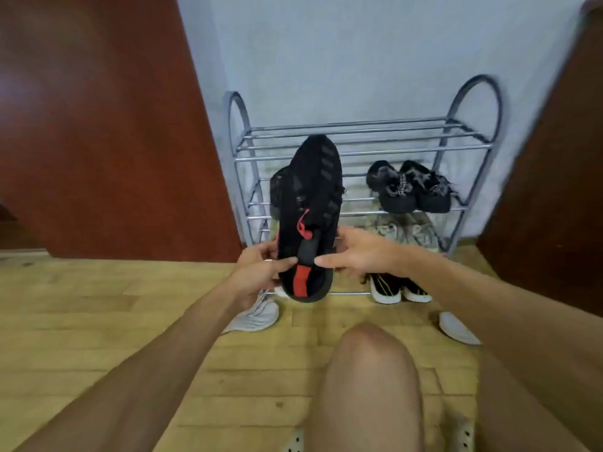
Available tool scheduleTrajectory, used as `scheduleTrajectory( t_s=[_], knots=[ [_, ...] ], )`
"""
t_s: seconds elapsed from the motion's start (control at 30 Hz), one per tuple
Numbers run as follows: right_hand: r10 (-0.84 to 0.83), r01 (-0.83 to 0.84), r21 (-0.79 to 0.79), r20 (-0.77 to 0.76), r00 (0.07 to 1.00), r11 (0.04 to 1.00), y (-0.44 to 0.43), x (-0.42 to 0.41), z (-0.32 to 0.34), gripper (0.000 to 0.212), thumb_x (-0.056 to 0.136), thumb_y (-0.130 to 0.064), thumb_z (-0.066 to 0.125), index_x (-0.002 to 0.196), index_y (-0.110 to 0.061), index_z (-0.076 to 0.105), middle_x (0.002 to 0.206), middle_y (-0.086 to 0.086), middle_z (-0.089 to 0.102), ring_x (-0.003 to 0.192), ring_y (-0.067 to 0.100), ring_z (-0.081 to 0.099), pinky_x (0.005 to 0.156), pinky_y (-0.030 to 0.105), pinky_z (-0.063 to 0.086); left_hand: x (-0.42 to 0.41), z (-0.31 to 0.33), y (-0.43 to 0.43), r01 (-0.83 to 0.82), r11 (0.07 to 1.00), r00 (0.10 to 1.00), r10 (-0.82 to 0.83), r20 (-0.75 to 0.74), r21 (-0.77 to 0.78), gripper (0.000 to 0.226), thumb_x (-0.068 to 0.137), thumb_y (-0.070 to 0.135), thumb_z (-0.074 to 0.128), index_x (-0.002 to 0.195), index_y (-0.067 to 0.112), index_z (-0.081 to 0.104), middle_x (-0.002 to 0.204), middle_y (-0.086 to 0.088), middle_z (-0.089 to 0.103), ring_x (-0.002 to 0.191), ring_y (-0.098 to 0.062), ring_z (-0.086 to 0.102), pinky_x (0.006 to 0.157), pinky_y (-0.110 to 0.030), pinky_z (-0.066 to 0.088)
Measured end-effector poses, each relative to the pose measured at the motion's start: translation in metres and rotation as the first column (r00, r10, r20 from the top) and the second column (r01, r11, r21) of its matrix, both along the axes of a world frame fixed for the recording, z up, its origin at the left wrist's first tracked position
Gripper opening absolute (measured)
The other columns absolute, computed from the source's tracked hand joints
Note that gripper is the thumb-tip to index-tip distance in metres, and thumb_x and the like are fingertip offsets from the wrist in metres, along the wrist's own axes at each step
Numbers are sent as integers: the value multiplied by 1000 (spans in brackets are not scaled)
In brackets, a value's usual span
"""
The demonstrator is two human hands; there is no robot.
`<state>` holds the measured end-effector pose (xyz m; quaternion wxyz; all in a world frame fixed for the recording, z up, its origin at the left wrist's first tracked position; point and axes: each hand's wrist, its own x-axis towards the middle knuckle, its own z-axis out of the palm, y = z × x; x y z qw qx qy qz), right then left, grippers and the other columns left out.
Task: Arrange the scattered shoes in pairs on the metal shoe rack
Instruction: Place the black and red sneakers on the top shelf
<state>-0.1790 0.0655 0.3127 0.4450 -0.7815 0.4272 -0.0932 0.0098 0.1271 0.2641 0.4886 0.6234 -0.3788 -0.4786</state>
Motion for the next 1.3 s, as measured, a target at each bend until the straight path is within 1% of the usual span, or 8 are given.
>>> scheduleTrajectory(
  t_s=[0.17,0.3,0.57,0.73,0.83,0.93,1.1,1.3],
  knots=[
    [-328,324,61,273,904,944,-23,-95,9,42,84,-2,69,122,-11,51,106,12,67,89,30,68,77,46,59,-105,43,-47,162,982,986,-157,54,-102,28,84,0,67,110,8,60,90,-4,65,73,-11,66,62,-27,58],
    [-506,483,158,337,794,861,-24,-177,-1,41,84,7,65,121,-5,53,95,9,64,74,22,66,64,33,60,-180,48,-67,366,931,922,-359,142,-22,47,83,-1,67,126,10,53,101,-6,62,88,-18,66,71,-31,59],
    [-699,629,305,342,628,715,-14,-297,-51,32,89,-1,62,119,-10,62,106,12,70,94,32,70,80,41,59,-304,6,-86,460,856,864,-493,104,236,23,82,1,68,103,8,62,112,-10,69,105,-28,65,84,-44,57],
    [-842,595,599,328,428,536,-10,-361,-103,40,94,-30,58,124,-4,59,115,17,67,99,32,69,79,37,59,-358,-47,-87,384,849,910,-414,6,363,31,79,-7,67,110,0,65,107,-16,71,93,-30,68,58,-35,60],
    [-950,649,693,233,208,312,-8,-395,-152,39,94,-18,57,126,4,52,111,18,62,88,29,69,76,35,60,-373,-84,-85,321,853,936,-353,2,412,35,78,-10,67,111,2,66,107,-17,71,94,-32,68,60,-36,59],
    [-968,799,578,-62,244,164,0,-417,-205,37,91,-9,60,125,5,55,105,15,60,87,26,63,76,37,58,-373,-102,-95,292,831,947,-320,-22,473,35,77,-13,67,110,-2,66,106,-18,70,90,-31,67,53,-35,56],
    [-760,931,235,-539,363,278,28,-438,-289,48,90,-20,59,135,-6,49,133,15,53,121,32,53,100,39,48,-368,-117,-112,272,794,952,-304,-32,545,33,77,-12,67,108,-2,62,107,-17,69,98,-33,67,63,-40,56],
    [-814,947,322,-545,198,15,43,-441,-356,54,80,-14,57,131,-24,44,129,15,47,112,36,52,93,45,52,-369,-132,-129,301,754,951,-278,-132,583,23,80,-8,67,93,9,60,87,-6,63,86,-27,63,59,-36,54]
  ],
)
